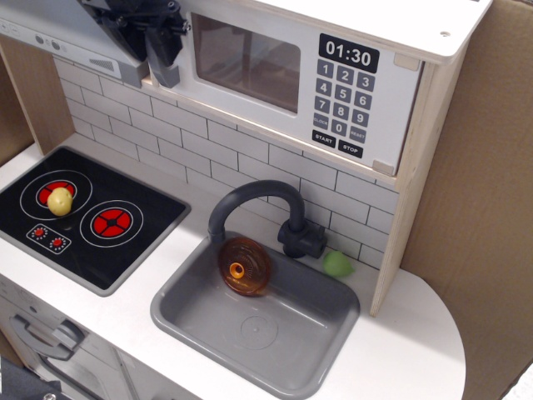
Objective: Open microwave
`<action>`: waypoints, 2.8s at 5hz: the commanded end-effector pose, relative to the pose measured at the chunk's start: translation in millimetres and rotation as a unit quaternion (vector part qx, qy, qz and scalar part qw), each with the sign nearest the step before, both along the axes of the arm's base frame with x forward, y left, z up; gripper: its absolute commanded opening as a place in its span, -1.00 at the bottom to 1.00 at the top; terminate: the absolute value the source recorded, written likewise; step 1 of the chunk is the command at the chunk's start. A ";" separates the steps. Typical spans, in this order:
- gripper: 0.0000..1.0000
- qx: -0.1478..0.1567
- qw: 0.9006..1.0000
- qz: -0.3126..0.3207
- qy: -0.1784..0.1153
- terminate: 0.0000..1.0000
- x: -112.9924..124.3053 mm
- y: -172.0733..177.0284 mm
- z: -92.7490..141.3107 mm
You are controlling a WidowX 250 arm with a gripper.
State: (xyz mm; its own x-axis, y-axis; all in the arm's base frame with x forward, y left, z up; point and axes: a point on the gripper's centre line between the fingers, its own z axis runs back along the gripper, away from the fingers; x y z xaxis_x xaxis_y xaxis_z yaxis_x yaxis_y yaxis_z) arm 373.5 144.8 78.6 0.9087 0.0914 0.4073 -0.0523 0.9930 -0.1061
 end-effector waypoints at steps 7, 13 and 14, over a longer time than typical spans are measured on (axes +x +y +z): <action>1.00 -0.170 0.970 0.115 0.130 -1.00 -90.9 -27.6 105.6; 1.00 -0.060 0.978 0.158 0.121 -1.00 -35.8 0.2 55.9; 1.00 -0.048 0.979 0.133 0.148 -1.00 -47.6 -24.5 33.2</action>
State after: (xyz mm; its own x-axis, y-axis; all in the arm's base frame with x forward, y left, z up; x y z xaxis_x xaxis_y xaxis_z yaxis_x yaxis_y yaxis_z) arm 320.5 123.6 85.2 0.9244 0.3786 0.0473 -0.3687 0.9183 -0.1438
